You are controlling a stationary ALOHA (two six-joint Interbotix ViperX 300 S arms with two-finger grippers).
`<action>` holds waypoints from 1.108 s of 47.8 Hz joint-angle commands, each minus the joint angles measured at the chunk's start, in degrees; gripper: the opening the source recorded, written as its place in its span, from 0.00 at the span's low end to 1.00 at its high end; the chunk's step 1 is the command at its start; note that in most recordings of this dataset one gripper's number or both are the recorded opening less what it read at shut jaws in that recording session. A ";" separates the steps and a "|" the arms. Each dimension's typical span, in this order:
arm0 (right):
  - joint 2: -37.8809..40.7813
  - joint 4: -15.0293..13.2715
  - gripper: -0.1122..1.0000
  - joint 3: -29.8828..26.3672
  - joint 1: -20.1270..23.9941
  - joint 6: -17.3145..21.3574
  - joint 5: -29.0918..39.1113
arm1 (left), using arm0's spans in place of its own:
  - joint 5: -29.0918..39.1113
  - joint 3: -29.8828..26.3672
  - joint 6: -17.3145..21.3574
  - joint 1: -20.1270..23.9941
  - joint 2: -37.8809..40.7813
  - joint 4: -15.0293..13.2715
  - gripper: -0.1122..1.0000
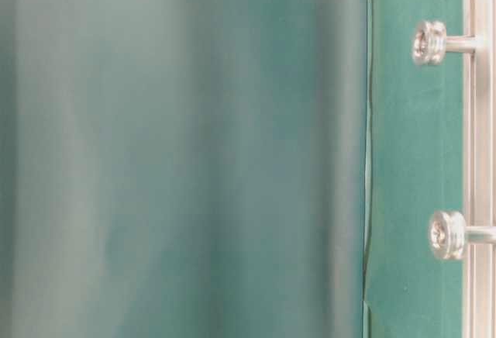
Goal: Hook the rubber onto the shaft.
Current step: 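Lower the right gripper and pinch the band's near edge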
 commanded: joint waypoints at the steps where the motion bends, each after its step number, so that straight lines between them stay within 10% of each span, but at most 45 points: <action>1: -0.53 0.18 0.16 -1.32 0.18 0.00 -0.26 | -0.26 -1.76 0.00 0.09 0.53 0.09 0.10; 53: -8.35 -2.46 0.16 -10.37 -1.14 0.09 14.94 | -0.35 -1.76 0.00 0.09 0.53 0.09 0.10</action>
